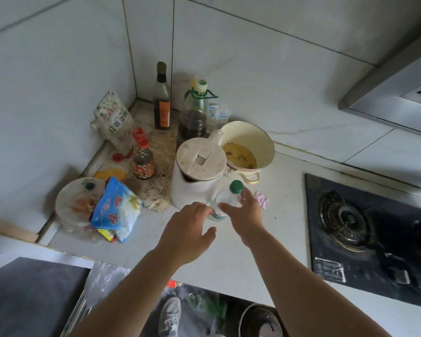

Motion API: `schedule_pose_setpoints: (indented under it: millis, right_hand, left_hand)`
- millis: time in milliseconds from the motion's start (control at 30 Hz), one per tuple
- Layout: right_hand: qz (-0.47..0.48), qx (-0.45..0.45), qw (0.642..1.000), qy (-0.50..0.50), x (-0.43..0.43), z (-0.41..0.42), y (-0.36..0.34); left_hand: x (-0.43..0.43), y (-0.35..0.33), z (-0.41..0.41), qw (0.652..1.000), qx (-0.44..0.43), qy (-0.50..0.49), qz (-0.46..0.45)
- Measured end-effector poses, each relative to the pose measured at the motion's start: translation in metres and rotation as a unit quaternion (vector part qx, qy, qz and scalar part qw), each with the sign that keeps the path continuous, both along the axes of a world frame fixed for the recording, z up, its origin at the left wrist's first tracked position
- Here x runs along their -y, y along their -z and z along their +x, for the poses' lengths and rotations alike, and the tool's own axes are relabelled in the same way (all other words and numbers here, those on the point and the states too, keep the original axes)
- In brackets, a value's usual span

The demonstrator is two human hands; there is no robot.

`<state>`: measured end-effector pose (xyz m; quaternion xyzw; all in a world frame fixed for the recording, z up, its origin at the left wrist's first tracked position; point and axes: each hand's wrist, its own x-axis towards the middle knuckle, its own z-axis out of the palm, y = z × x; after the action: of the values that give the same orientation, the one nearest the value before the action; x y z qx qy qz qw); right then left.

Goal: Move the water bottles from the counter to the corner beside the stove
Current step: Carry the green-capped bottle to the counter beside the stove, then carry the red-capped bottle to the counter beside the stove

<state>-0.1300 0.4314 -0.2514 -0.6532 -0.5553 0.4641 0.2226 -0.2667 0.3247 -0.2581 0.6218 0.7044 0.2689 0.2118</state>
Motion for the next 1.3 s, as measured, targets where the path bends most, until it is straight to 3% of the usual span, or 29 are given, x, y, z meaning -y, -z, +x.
schedule_pose_setpoints:
  millis: [200,467,700,933,1300]
  right_hand:
    - [-0.002,0.001,1.000,-0.004,0.005,0.006,-0.001]
    - [0.014,0.013,1.000,0.018,0.022,0.047,-0.013]
    - [0.082,0.126,0.988,0.023,0.049,0.111,-0.027]
    - [0.112,0.205,0.972,0.030,0.108,0.190,-0.032]
    - [0.187,0.195,0.951,0.149,0.240,0.311,-0.052]
  left_hand:
    - [-0.004,0.003,0.005,1.000,-0.004,0.011,0.001]
    - [-0.011,0.000,0.035,0.995,-0.014,0.096,0.021]
    - [-0.014,-0.013,0.080,0.986,-0.026,0.164,0.015]
    - [0.002,-0.027,0.136,0.972,-0.066,0.224,-0.008]
    - [0.079,-0.068,0.264,0.947,-0.112,0.300,0.027]
